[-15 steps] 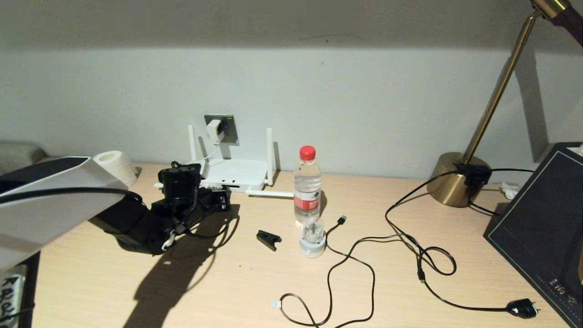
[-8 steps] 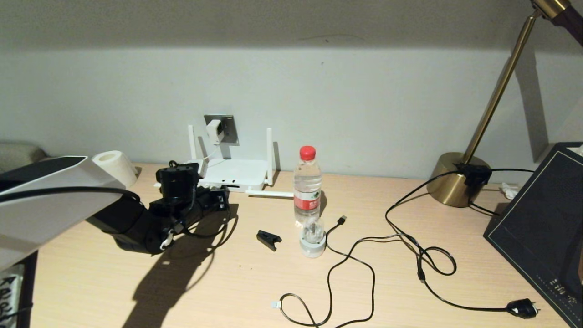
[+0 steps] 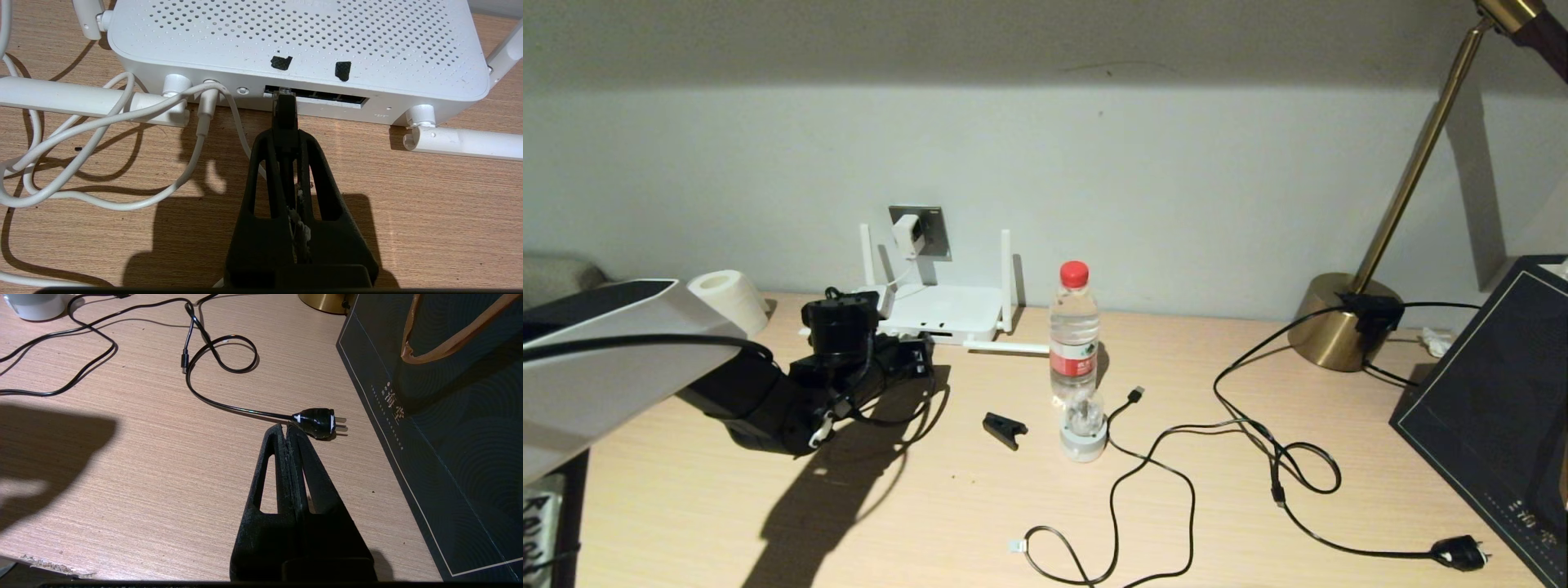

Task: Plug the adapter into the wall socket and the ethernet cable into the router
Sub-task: Plug cable into router interface

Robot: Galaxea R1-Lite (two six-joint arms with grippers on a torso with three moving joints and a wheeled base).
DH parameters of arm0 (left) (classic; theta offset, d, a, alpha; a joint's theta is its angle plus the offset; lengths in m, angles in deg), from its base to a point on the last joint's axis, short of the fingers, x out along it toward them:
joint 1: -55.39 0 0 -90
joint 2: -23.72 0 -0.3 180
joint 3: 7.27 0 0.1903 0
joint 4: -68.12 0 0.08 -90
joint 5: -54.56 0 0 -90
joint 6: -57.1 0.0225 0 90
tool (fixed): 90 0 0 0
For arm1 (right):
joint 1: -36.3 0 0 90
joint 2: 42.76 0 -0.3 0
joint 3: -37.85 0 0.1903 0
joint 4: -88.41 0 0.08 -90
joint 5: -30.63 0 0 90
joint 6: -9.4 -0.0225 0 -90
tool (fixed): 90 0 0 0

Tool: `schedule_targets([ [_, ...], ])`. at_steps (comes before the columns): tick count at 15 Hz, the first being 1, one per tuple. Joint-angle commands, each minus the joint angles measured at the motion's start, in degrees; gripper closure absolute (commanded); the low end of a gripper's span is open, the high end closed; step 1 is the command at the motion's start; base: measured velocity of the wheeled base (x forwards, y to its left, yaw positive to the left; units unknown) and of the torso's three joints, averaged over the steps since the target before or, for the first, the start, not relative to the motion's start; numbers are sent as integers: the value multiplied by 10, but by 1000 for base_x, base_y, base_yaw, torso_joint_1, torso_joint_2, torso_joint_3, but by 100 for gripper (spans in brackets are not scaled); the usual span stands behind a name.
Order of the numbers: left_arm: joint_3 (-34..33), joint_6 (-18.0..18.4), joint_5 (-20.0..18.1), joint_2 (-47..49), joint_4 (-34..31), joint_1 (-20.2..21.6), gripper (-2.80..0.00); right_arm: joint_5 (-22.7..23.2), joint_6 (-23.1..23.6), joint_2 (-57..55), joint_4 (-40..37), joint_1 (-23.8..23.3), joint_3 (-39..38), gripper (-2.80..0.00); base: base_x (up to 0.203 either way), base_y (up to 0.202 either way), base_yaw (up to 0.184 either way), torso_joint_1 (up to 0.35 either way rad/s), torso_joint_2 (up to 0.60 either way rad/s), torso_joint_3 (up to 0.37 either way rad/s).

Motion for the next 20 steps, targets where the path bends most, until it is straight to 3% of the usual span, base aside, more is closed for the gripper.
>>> schedule_targets([
  [1, 1, 0, 0, -1, 3, 1, 0, 1, 1, -1, 0, 0, 0, 0, 0, 0, 0, 0, 0, 0],
  [20, 11, 0, -2, 7, 3, 6, 0, 1, 1, -1, 0, 0, 0, 0, 0, 0, 0, 0, 0, 0],
])
